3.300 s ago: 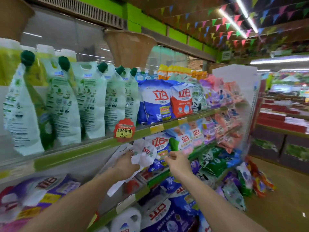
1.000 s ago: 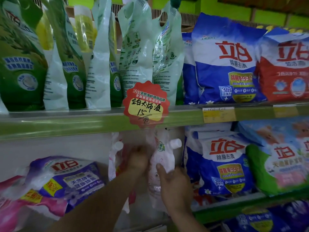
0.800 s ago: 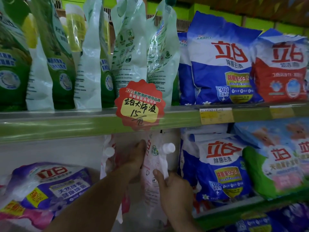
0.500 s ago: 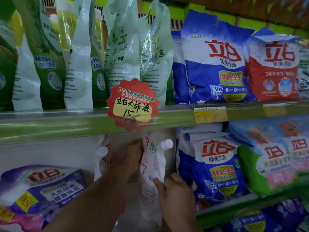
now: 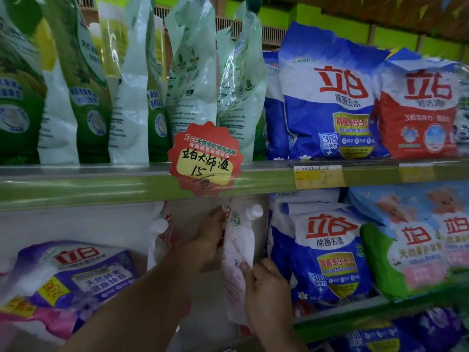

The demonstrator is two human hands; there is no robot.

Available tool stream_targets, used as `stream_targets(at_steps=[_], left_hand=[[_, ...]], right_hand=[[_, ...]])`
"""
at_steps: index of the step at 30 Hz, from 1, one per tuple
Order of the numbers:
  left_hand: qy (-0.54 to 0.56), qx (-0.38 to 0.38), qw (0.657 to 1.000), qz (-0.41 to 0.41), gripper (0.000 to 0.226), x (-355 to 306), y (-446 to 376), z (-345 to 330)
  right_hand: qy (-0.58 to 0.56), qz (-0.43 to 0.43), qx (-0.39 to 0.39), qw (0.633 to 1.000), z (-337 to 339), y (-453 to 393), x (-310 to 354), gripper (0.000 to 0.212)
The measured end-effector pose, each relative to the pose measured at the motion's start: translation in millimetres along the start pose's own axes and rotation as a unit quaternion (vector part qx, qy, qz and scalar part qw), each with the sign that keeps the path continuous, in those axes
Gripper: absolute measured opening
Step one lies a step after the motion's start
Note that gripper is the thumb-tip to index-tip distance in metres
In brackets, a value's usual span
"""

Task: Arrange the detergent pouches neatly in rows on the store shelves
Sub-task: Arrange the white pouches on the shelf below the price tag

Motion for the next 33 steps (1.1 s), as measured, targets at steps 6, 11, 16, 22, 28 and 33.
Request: stream_targets(at_steps=[6,11,16,22,28,33], left_hand=[[0.048,-0.022,0.998,0.031,0.068,1,11,9],[-0.048,-0.048,0.998,0.011,0.059,4,44,11],[-0.088,-0.045,0.993,-0.067,0.023,-4,106,26],[-0.116,0.067,0.991,0.005,0.026,-17,146,97],[-0.149,0.062,0.987,0.022,0.028,-49,125,161],[-0.290,-0.050,0.956,0.000,0.026,-55,70,181]], right_hand=[[-0.060,-0.067,0.040,0.995,-5,6,-7,0.027],[-0.011,-0.137,0.063,0.989,7,20,-8,0.065],[-0.082,-0.070,-0.061,0.992,18,34,17,0.073],[-0.115,-0.014,0.047,0.992,-5,45,58,0.055],[-0.078,0.006,0.107,0.991,-32,42,82,0.046],[-0.025,-0.003,0.145,0.989,-49,42,94,0.049]])
Point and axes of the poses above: each hand's wrist, its own y-axis away from the middle knuckle, its own z-axis out of the back of the hand, x = y × z, the point moved 4 cm from there along -y, towards the middle knuckle, and after that the axes turned 4 degrees about -x, right-handed, at the moved point
